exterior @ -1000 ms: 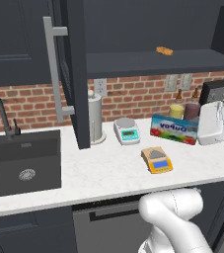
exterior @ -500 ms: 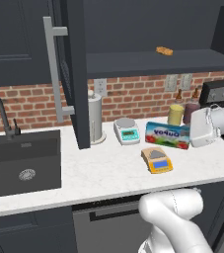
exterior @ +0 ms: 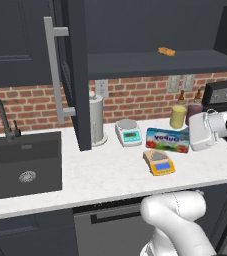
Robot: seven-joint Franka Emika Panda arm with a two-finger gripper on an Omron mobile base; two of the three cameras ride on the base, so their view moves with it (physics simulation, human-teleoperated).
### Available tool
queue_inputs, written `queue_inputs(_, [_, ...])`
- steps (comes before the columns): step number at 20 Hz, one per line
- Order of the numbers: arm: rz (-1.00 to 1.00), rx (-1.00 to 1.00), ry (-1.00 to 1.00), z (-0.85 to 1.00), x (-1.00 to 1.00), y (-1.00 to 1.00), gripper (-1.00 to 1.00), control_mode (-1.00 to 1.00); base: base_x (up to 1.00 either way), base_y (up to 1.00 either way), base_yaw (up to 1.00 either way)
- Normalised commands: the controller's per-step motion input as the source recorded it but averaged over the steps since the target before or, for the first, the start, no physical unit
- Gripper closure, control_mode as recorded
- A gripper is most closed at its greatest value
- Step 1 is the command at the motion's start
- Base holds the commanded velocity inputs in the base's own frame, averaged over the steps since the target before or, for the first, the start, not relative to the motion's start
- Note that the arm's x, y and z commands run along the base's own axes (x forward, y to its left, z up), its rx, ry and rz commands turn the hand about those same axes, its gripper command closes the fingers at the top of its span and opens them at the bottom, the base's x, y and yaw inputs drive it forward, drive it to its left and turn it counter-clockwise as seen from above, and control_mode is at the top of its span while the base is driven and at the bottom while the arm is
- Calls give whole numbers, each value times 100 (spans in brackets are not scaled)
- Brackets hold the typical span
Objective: Pick the boxed food and place it on the digital scale for weighing, and close the cabinet.
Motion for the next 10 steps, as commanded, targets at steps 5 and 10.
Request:
queue_inputs(5, [3, 0, 0, -20, 26, -18, 100, -100, 0, 0, 0])
queue_inputs(10, [1, 0, 0, -14, 28, -21, 100, -100, 0, 0, 0])
